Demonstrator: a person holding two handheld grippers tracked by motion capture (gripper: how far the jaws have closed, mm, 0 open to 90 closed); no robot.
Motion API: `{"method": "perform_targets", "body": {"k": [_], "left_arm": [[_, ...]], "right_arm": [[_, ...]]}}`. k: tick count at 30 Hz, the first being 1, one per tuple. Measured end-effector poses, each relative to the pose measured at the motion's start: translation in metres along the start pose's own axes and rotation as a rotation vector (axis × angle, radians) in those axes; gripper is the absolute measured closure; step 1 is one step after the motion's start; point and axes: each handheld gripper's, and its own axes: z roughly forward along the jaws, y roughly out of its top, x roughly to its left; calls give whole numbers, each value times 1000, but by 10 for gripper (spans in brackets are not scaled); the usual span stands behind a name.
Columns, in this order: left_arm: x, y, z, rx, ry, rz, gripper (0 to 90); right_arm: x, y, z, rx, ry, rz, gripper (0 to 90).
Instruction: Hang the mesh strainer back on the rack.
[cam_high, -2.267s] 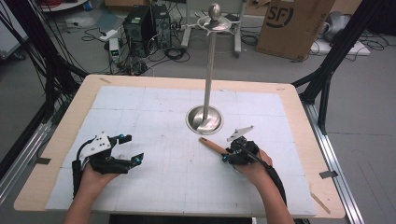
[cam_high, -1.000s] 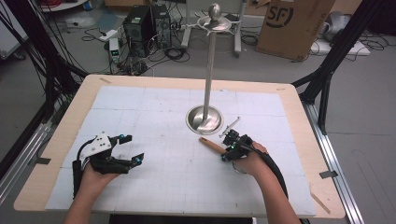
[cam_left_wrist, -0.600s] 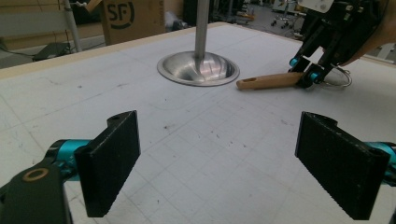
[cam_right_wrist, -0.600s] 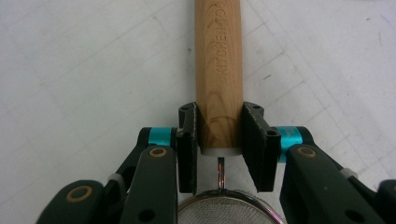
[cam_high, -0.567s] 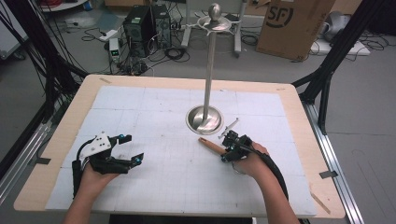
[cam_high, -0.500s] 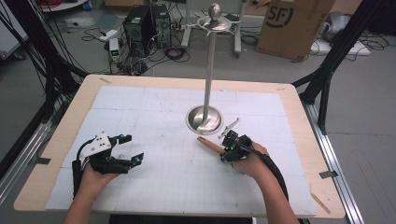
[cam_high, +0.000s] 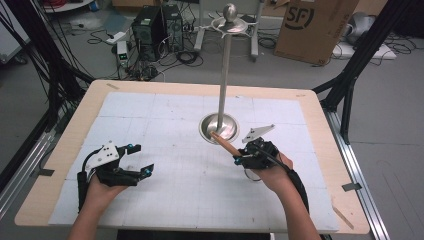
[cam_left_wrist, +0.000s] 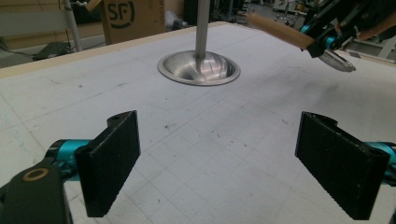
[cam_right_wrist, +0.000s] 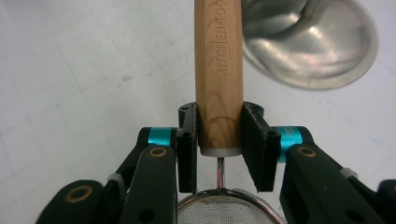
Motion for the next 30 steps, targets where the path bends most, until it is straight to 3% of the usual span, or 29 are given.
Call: {"method": "perform_targets", "body": {"k": [4, 10, 25, 30], "left_arm": [[0, 0, 0, -1, 0, 0, 145], [0, 0, 0, -1, -1, -2, 146], [0, 0, -1, -6, -1, -3, 145], [0, 0, -1, -5, -2, -3, 145]], "right_arm": [[-2, 1, -13, -92, -1, 15, 686], [-5, 4, -27, -179, -16, 24, 685], [-5, 22, -55, -328, -25, 7, 685], [-6, 29, -61, -353, -20, -7, 684]]}}
